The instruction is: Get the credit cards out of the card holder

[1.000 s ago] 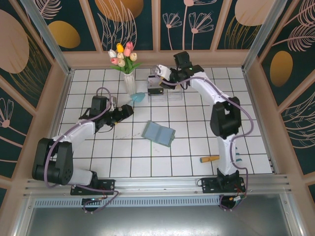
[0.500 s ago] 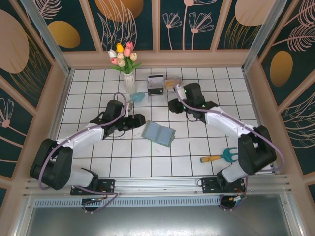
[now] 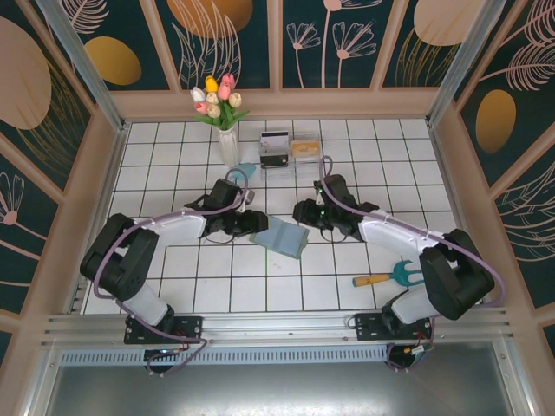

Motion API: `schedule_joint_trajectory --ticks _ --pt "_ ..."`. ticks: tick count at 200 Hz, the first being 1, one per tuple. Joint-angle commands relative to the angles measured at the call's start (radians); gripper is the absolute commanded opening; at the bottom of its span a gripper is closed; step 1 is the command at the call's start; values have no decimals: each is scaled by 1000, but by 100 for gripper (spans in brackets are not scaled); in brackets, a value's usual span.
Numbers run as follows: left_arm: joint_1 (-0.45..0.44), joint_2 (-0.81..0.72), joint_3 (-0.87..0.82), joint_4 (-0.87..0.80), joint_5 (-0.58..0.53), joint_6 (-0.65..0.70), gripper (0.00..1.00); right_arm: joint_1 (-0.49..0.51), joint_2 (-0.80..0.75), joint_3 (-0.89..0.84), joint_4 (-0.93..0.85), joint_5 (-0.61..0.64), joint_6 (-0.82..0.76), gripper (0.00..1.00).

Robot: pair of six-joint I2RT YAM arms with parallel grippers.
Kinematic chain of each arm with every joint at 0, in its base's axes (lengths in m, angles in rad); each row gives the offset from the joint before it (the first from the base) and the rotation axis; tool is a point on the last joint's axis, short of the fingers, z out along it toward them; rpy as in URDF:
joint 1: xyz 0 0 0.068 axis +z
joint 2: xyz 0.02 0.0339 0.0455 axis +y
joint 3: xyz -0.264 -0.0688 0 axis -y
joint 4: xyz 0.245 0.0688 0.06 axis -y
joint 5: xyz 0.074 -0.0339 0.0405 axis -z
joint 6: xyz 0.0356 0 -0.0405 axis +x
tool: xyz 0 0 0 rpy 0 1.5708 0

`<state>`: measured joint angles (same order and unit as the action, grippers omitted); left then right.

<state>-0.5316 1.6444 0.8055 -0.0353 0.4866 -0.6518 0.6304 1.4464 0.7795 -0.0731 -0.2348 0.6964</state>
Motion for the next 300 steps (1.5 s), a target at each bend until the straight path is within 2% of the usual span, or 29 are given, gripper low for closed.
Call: schedule_joint_trajectory --ticks 1,40,76,116,171,197,245,300 --pt "-3 34 39 -63 -24 63 44 44 26 -22 48 -50 137 38" --pt "-3 63 47 -62 -36 63 41 129 59 -76 52 -64 315 38" --pt "-4 96 43 -20 36 52 38 150 87 -70 -47 13 365 38" --pt "-4 109 31 48 165 36 33 138 161 -26 -103 72 322 39" --pt "-3 121 8 124 224 -4 31 58 254 53 -107 73 149 37" --pt "-4 91 22 75 145 12 30 40 276 74 -108 57 96 36" --pt "0 2 84 -37 -139 36 35 24 287 86 -160 67 33 36" --pt "1 102 161 -84 -225 37 31 22 294 83 -172 63 12 36"
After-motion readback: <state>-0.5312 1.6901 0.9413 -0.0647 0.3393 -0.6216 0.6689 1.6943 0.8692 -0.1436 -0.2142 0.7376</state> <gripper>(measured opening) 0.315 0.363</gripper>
